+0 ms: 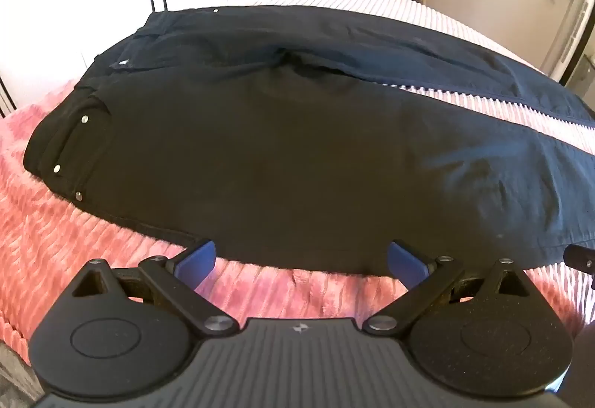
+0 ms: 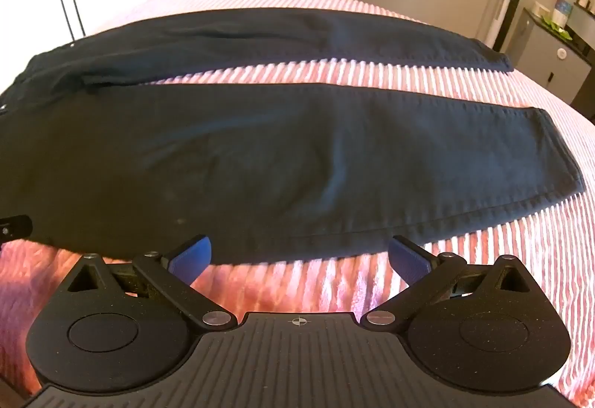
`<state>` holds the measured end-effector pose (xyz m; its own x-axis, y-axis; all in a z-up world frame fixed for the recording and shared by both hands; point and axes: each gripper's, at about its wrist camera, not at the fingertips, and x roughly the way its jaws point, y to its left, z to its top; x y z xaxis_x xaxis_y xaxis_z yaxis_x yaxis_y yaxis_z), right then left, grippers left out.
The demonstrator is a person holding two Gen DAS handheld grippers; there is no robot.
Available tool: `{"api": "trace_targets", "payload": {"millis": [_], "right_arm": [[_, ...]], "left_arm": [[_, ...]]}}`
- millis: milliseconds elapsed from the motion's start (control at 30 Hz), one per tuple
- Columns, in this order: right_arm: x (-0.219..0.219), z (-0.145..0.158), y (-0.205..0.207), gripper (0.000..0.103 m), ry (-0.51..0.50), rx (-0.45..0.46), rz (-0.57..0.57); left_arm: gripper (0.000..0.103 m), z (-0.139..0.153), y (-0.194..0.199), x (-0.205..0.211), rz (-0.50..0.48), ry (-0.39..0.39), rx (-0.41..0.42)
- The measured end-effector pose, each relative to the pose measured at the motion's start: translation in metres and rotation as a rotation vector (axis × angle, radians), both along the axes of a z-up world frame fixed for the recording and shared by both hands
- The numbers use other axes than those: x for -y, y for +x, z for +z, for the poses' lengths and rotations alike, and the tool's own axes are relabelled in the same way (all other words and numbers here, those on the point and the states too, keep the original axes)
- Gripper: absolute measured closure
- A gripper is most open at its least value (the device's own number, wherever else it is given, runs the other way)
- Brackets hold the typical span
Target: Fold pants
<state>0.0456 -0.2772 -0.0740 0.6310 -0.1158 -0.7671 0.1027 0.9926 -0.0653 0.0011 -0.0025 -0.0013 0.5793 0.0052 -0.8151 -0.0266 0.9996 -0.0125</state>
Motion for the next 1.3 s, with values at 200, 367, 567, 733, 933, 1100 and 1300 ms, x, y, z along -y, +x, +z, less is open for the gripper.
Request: {"api": "trace_targets", "payload": {"millis": [200, 367, 567, 733, 933, 1100, 1300], "right_arm": [[0.004, 0.0004, 0.0038, 0.0, 0.009, -0.002, -0.003], [0.0051, -0.0006, 0.0027, 0.0, 0.011, -0.002, -0.001], [0.0055, -0.0013, 0.0033, 0.0, 0.013, -0.003, -0.001], [0.0043, -0.0025, 0.003, 0.0, 0.013, -0.002, -0.003], [0.0044, -0.0027, 0.0033, 0.0, 0.016, -0.004, -0.002], [0.004, -0.0045, 0.0031, 0.0, 0.022, -0.004, -0.007], [0.0042, -0.0036, 0.0032, 0.0, 0.025, -0.006, -0.009]], "left_arm": [[0.004, -0.0008, 0.0036, -0.0038, 0.018, -0.045, -0.012], [0.004, -0.0044, 0.0039, -0.003, 0.019, -0.038, -0.012], [0.004, -0.0069, 0.003, -0.003, 0.023, -0.04, -0.014], [0.004, -0.0068, 0.0032, -0.0034, 0.022, -0.041, -0.016], [0.004, -0.0084, 0.002, -0.0031, 0.021, -0.044, -0.021], [0.004, -0.0084, 0.0017, -0.0038, 0.023, -0.05, -0.024], [0.004, -0.0063, 0.0035, -0.0064, 0.026, -0.058, -0.032]]}}
